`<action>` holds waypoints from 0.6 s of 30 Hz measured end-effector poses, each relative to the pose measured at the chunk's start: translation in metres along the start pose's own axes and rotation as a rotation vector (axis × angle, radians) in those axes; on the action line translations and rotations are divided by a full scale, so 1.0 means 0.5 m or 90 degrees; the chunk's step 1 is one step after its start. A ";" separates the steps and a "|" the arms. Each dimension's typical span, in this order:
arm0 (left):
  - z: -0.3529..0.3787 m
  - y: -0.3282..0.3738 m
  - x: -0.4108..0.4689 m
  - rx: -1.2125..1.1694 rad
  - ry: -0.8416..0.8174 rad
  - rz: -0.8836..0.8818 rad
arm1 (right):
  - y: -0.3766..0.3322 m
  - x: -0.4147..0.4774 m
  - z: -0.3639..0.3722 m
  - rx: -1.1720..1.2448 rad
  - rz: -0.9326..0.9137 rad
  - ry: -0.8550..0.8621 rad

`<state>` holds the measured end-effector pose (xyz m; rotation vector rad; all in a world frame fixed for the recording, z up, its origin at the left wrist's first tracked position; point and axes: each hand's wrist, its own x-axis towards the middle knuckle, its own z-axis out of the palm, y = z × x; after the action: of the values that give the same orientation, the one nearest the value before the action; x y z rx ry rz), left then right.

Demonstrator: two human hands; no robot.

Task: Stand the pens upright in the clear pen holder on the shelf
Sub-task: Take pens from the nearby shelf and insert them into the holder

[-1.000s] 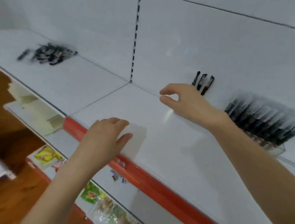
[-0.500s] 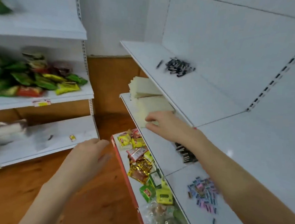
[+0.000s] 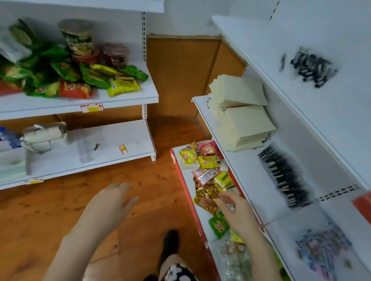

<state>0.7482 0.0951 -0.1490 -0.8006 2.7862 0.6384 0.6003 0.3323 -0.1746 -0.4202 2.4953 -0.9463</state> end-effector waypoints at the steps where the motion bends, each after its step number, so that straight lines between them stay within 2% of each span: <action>1: 0.002 -0.009 0.021 -0.005 -0.003 -0.003 | 0.004 0.018 0.007 0.004 0.015 0.001; 8: -0.016 -0.039 0.241 -0.014 -0.017 -0.026 | -0.025 0.242 0.022 0.013 0.042 0.014; 18: -0.127 0.018 0.587 -0.008 -0.025 0.042 | -0.144 0.554 -0.037 0.035 0.033 0.057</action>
<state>0.4935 -0.0633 -0.1703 -0.6943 2.7852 0.6763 0.3620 0.1738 -0.1933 -0.3010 2.5408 -1.0313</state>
